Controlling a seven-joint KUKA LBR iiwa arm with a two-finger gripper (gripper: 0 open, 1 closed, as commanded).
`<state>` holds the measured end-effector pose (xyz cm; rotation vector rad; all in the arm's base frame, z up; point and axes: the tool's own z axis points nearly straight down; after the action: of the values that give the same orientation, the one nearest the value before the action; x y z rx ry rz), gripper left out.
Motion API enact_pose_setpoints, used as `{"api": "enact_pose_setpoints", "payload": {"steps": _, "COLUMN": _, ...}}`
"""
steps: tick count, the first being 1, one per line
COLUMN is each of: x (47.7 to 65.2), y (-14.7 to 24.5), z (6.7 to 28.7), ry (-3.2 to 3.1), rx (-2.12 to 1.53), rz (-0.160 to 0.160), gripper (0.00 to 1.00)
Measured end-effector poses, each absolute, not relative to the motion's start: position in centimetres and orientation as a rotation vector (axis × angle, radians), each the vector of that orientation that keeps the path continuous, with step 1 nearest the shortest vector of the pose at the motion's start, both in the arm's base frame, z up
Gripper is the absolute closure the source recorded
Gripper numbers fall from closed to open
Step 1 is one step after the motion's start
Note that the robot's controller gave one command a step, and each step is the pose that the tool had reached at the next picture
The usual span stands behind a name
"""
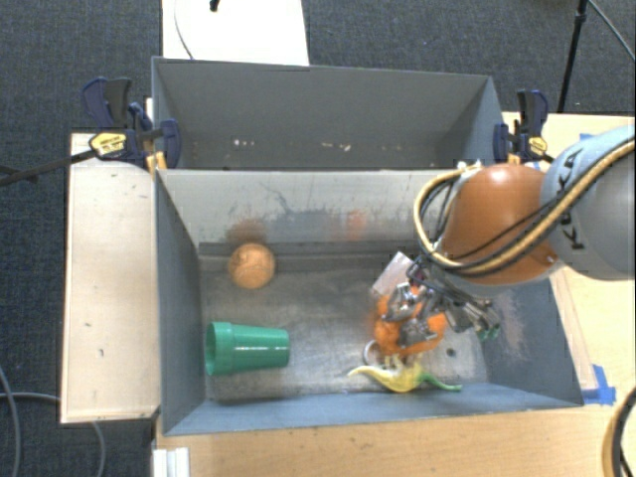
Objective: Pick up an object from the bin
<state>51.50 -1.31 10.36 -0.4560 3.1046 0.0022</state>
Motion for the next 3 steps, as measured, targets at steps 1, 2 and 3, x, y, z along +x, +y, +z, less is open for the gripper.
{"api": "enact_pose_setpoints", "payload": {"steps": 1, "x": 51.5, "y": -1.3, "z": 10.4, "ry": 3.105, "rx": -0.455, "rz": 0.002, "gripper": 1.0}}
{"api": "enact_pose_setpoints", "payload": {"steps": 2, "x": 50.7, "y": -1.6, "z": 12.0, "ry": 3.109, "rx": -0.427, "rz": 0.002, "gripper": 1.0}}
{"api": "enact_pose_setpoints", "payload": {"steps": 3, "x": 52.4, "y": -1.6, "z": 13.8, "ry": 3.102, "rx": -0.486, "rz": 0.001, "gripper": 1.0}}
